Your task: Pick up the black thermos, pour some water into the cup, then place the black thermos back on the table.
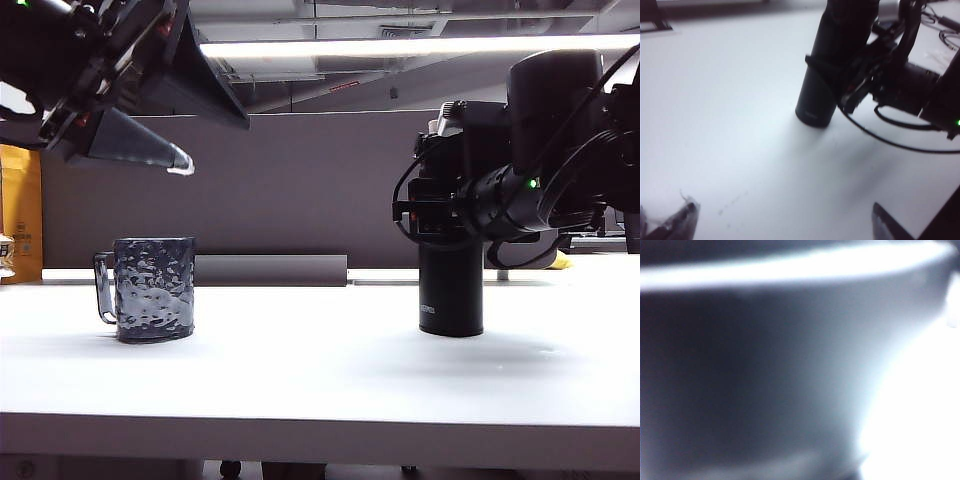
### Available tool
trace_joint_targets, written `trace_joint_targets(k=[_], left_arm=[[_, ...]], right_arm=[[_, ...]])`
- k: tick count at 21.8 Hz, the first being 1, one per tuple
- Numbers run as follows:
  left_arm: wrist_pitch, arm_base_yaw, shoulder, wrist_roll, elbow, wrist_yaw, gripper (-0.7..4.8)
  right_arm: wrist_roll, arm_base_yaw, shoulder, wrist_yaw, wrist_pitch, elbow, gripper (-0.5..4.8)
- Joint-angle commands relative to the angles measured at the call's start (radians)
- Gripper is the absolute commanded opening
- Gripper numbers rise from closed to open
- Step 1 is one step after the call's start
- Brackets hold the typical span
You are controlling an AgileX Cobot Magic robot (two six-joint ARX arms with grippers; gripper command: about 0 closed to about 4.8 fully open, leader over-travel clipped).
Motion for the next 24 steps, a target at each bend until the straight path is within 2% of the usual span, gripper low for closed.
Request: trace_joint_targets(k=[1, 3, 5, 7, 9, 11, 12, 14, 17, 23, 24], left_arm=[[-0.016, 0.000, -0.006, -0.002, 0.005, 0.041, 4.79], [0.015, 0.001, -0.056, 0.005, 0.009, 0.013, 4.79], [0.005, 0.002, -0.136, 0.043, 0.014, -0.076, 4.79], [-0.104, 0.003, -0.205, 0.114, 0.049, -0.184, 4.79], [-0.294, 0.051, -0.223, 0.161, 0.116, -0.256, 4.79], [-0.345, 0.148, -0.219, 0.163, 0.131, -0.227, 4.79], [-0.354, 0.163, -0.210, 0.163, 0.131, -0.213, 4.79], [-0.382, 0.169, -0.153, 0.254, 0.131, -0.212, 4.79], [-0.370, 0.170, -0.006, 0.292, 0.139, -0.214, 4.79], [-0.359, 0.172, 0.095, 0.262, 0.145, -0.266, 4.79], [-0.359, 0.172, 0.095, 0.229, 0.145, -0.267, 4.79]], right_arm=[[-0.003, 0.000, -0.005, -0.005, 0.028, 0.004, 2.14], [-0.107, 0.005, -0.048, -0.098, 0.018, 0.009, 2.09], [-0.196, 0.018, -0.138, -0.172, -0.130, 0.076, 2.09], [-0.257, 0.030, -0.174, -0.235, -0.273, 0.221, 2.09], [-0.340, 0.041, -0.162, -0.279, -0.396, 0.383, 2.08], [-0.524, 0.073, -0.093, -0.322, -0.489, 0.550, 1.96], [-0.592, 0.092, -0.051, -0.323, -0.491, 0.600, 1.96], [-0.681, 0.126, 0.043, -0.323, -0.509, 0.697, 1.97], [-0.930, 0.169, 0.168, -0.346, -0.513, 0.784, 1.97], [-1.114, 0.176, 0.283, -0.377, -0.435, 0.795, 1.97], [-1.143, 0.179, 0.297, -0.377, -0.420, 0.796, 1.96]])
